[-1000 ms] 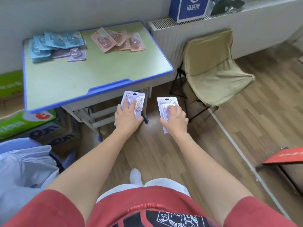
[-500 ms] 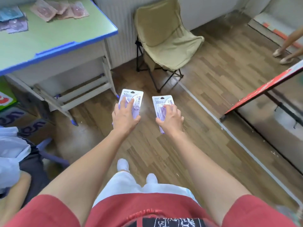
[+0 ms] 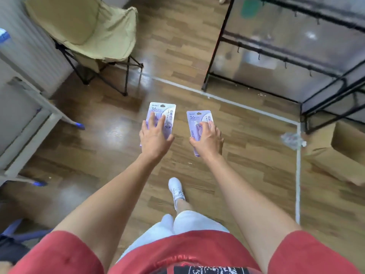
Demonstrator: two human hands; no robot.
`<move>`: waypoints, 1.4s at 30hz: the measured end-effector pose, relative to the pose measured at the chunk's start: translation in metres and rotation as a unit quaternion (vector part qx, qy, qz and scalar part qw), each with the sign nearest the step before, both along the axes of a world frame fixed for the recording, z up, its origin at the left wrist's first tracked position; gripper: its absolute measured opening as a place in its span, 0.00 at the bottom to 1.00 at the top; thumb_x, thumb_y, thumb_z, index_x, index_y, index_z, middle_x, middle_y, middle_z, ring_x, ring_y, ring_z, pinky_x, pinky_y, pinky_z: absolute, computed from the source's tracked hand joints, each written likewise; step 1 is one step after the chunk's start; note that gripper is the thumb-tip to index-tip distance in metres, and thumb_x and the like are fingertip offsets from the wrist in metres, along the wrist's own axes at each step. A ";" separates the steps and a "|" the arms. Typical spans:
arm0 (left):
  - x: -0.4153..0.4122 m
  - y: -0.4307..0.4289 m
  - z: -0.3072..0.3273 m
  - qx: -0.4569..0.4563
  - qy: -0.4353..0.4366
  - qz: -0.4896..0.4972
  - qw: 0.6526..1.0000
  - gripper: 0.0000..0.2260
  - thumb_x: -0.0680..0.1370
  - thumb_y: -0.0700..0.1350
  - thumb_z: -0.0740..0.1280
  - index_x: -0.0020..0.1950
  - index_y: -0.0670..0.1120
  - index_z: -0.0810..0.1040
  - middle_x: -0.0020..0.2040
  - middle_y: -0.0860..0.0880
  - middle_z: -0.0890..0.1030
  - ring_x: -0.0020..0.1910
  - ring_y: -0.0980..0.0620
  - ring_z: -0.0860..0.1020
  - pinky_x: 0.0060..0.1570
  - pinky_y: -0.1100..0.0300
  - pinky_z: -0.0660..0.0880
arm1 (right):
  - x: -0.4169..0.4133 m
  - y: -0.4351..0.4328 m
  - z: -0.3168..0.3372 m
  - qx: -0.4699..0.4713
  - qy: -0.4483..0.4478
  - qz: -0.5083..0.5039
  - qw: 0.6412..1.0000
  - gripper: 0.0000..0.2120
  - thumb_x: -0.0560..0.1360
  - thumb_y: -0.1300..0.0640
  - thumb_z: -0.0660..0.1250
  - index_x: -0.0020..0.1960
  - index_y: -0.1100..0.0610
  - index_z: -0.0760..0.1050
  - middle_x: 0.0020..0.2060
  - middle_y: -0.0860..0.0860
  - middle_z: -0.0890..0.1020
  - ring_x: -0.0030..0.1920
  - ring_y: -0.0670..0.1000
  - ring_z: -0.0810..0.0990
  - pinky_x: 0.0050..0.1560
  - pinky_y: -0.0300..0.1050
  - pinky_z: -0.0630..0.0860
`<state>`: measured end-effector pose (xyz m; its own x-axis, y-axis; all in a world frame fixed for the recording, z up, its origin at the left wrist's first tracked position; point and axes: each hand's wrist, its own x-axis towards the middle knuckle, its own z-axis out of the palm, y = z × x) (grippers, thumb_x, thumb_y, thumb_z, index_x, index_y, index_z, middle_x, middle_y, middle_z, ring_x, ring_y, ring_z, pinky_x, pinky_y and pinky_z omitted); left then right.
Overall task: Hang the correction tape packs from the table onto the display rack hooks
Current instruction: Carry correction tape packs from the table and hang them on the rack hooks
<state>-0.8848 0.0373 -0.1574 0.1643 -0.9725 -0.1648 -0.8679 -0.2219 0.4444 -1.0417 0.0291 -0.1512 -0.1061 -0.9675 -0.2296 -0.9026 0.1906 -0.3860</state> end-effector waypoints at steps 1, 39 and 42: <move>-0.013 0.007 -0.001 0.006 0.002 -0.012 1.000 0.31 0.75 0.50 0.67 0.76 0.50 0.60 0.78 0.46 0.53 0.72 0.38 0.57 0.70 0.47 0.58 | -0.013 0.013 -0.001 0.006 -0.001 -0.020 1.000 0.26 0.74 0.49 0.67 0.69 0.53 0.66 0.74 0.52 0.59 0.70 0.56 0.61 0.65 0.51 0.62; -0.458 -0.145 0.229 -0.318 0.078 -0.159 0.931 0.27 0.76 0.50 0.67 0.74 0.51 0.65 0.78 0.46 0.54 0.75 0.41 0.54 0.71 0.48 0.55 | -0.452 -0.095 0.217 -0.447 0.036 -0.149 0.881 0.24 0.66 0.55 0.75 0.59 0.61 0.75 0.63 0.61 0.74 0.57 0.66 0.75 0.49 0.59 0.76; -0.457 -0.171 0.249 -0.344 0.082 -0.155 0.922 0.28 0.76 0.49 0.67 0.75 0.51 0.64 0.78 0.46 0.53 0.75 0.42 0.54 0.71 0.49 0.54 | -0.448 -0.124 0.231 -0.465 0.033 -0.150 0.872 0.25 0.66 0.54 0.76 0.60 0.61 0.75 0.64 0.61 0.74 0.58 0.66 0.75 0.52 0.61 0.76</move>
<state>-1.3422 -0.1335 0.0920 -0.1111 -0.8521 0.5115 -0.7504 0.4093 0.5190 -1.4901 -0.0948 0.0802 -0.3696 -0.6580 0.6561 -0.8921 0.0537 -0.4486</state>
